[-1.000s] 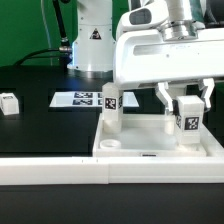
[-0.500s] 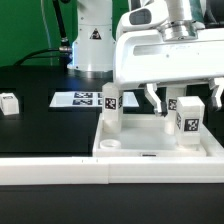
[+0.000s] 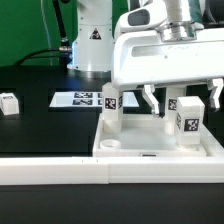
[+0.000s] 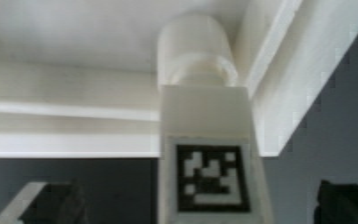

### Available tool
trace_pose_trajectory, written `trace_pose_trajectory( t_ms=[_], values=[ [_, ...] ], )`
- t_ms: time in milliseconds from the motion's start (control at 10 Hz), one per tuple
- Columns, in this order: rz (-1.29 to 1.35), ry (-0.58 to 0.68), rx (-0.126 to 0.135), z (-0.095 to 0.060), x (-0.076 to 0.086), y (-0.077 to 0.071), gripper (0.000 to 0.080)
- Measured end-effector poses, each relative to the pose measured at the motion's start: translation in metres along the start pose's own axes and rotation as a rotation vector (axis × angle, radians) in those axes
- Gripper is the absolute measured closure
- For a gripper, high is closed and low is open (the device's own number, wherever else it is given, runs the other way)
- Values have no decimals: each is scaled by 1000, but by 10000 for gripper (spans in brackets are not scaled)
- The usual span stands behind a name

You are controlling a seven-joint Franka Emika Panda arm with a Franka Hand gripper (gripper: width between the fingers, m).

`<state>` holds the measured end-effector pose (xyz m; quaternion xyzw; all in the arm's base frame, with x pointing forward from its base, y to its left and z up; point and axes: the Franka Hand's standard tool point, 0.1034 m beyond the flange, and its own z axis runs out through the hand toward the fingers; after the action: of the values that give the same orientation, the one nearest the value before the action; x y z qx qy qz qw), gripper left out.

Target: Assemble square table

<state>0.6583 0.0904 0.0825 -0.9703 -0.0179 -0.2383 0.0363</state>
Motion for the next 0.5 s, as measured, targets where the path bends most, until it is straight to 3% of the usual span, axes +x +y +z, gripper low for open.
trace_pose_trajectory(
  t_ms=[200,300,400,500],
  values=[
    [44,-97,26,-9,12,-8,150],
    [51,-125,32,-9,10,-11,150],
    [53,-248,48,-7,2,-13,150],
    [55,-314,56,-4,8,-11,150]
  ],
)
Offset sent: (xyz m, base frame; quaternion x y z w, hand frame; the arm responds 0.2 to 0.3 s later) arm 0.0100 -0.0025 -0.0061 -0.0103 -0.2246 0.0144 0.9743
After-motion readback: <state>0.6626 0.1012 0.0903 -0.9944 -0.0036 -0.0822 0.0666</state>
